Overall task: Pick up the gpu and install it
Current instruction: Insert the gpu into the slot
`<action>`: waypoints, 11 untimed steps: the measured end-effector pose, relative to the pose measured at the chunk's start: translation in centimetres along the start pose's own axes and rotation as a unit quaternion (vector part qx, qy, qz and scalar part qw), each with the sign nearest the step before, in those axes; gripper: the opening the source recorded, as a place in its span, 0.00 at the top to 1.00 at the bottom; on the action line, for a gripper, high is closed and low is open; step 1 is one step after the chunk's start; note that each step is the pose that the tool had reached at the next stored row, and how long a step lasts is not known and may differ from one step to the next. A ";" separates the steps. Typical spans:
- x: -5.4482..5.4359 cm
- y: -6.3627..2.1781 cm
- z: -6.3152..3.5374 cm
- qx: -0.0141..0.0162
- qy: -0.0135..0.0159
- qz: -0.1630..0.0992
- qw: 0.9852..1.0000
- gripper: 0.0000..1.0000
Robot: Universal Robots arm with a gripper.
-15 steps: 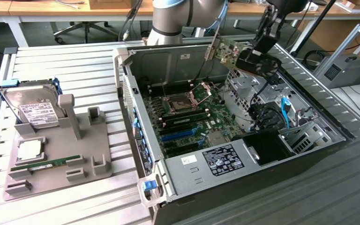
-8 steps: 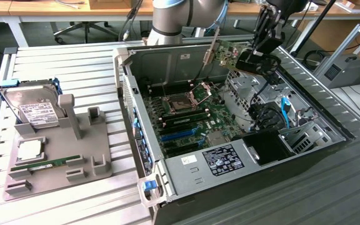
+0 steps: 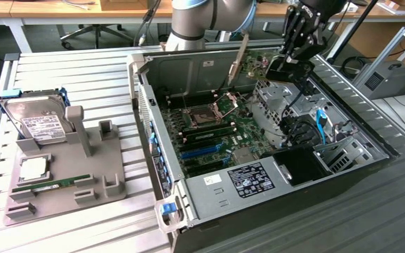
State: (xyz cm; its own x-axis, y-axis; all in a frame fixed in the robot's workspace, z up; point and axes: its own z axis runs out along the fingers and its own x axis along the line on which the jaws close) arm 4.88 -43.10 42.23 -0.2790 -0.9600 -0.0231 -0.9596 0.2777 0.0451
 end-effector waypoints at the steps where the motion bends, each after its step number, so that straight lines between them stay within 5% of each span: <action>1: 0.0 0.00 0.00 0.000 0.000 -0.008 1.000 0.73; 5: 0.0 0.00 0.02 -0.001 0.003 -0.061 0.998 0.73; 11: 0.0 0.00 0.06 -0.003 0.006 -0.133 0.991 0.73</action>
State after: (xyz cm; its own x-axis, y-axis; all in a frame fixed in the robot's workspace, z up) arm 4.88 -43.10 42.18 -0.0164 -0.9996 -0.0230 -0.9989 0.0154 0.0451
